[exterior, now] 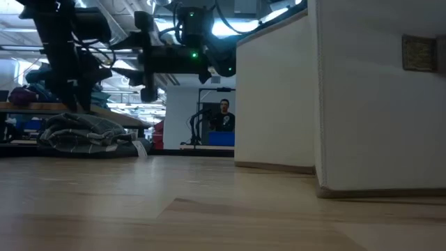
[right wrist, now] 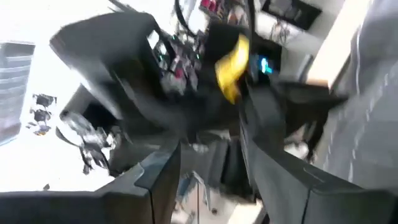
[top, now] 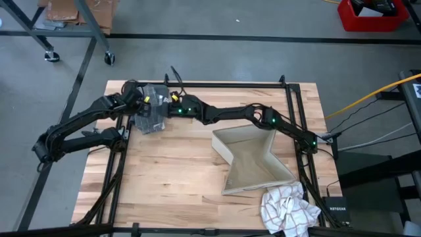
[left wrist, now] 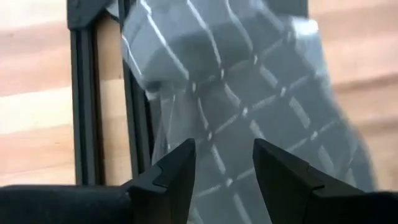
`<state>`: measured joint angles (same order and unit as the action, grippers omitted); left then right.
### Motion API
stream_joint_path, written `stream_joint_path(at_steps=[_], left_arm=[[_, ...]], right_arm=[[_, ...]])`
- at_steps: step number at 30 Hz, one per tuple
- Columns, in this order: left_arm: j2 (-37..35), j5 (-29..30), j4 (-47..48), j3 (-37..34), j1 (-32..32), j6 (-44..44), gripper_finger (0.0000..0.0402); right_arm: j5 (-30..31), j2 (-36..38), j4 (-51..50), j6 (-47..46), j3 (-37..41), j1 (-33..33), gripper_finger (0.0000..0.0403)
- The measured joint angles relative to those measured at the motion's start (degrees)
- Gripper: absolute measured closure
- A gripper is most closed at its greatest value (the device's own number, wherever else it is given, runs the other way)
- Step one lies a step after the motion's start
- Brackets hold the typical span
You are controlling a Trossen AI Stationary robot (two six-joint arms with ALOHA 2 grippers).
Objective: Fold towel
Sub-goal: Stack the gray patterned towel on top of the gray towel
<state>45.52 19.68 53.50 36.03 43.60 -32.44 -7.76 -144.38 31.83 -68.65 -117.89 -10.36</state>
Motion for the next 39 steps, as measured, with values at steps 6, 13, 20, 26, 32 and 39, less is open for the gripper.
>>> stream_joint_path(at_steps=[6, 13, 20, 26, 32, 39], left_arm=[[0.0, -3.8, -0.8, -4.5, -1.8, -0.3, 0.025], [0.1, -3.9, -7.0, -10.8, -2.7, -3.8, 0.025], [0.1, -4.3, -8.2, -14.2, -2.7, -7.5, 0.025], [0.1, -8.0, -8.4, -15.1, -2.7, -10.6, 0.025], [0.1, -19.0, -9.0, -15.1, -3.1, -9.2, 0.025], [0.1, -32.3, -8.9, -15.1, -7.6, -9.2, 0.025]], right_arm=[[0.3, 0.0, -0.4, 0.3, -3.0, -1.1, 0.021], [0.0, 0.0, -1.1, 6.0, -9.7, -1.3, 0.021], [-0.5, 0.8, -9.7, 14.1, -16.9, -1.3, 0.021], [-0.9, 1.9, -10.8, 15.2, -17.0, -1.3, 0.021], [-2.5, 2.2, -9.4, 15.2, -17.1, -1.3, 0.021], [-2.4, 2.2, -9.4, 15.2, -17.1, -1.3, 0.021]])
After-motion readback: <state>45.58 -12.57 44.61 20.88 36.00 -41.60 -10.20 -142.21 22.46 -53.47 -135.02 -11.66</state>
